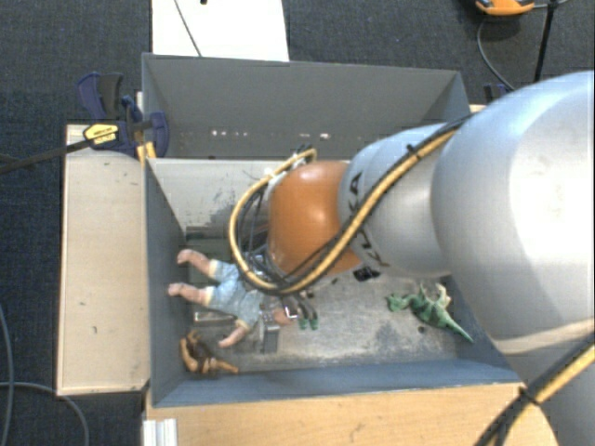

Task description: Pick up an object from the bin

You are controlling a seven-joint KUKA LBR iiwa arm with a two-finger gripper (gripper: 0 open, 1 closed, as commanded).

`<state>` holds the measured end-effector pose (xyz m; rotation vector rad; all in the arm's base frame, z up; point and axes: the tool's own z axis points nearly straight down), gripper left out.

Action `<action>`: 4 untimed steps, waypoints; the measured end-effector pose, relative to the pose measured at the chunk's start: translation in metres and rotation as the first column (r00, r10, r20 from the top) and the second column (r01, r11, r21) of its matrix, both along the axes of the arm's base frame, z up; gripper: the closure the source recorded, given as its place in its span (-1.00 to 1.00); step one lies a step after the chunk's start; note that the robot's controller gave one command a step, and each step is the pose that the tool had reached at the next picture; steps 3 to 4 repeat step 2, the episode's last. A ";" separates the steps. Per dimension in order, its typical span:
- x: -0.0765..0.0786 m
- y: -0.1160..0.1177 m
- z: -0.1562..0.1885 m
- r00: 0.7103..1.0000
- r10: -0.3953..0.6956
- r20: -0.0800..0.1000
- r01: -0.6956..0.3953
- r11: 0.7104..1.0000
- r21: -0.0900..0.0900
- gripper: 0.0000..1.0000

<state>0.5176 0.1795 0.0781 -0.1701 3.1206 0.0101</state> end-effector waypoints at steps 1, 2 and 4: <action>0.014 0.011 -0.004 0.990 -0.140 -0.008 0.140 0.990 -0.006 1.00; 0.014 0.011 -0.004 0.990 -0.141 -0.008 0.141 0.990 -0.006 1.00; 0.014 0.011 -0.004 0.990 -0.141 -0.008 0.141 0.990 -0.006 1.00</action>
Offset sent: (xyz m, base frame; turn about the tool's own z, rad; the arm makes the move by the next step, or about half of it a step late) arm 0.0000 0.0000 0.0000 0.0000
